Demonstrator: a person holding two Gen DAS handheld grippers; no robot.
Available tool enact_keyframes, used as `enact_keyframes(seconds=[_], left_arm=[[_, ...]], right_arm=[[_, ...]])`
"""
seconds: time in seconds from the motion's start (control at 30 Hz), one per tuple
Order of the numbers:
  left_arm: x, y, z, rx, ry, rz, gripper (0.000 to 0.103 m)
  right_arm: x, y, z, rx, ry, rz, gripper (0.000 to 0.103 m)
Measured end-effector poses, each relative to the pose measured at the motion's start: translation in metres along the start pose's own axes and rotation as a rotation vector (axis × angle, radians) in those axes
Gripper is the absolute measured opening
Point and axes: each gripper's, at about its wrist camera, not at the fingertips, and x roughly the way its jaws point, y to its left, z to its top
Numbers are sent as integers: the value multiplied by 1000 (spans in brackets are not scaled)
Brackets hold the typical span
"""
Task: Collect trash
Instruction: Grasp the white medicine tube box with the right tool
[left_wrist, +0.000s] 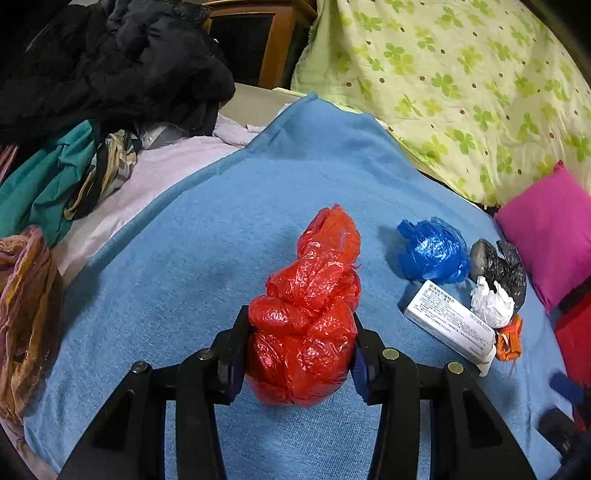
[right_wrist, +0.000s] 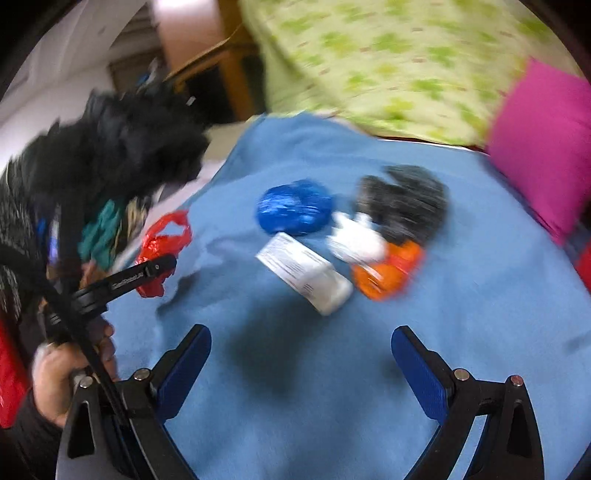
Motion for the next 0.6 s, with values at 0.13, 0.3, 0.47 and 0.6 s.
enact_keyframes(seconds=[0.13,0.3,0.47,0.6], left_arm=[[0,4,3,-26,0,-30,48],[-1,9,6,-52,-2,-50,48],[-2,17,10,-90,-10,-53,48],[0,18,11,-99,-6,-56,48]], right_arm=[[39,23,31,-104,45,16,100],[77,38,53,-198,117,19,100],[113,27,56,-203,196,-2,99],[132,14,49,-195,244,-46,65]])
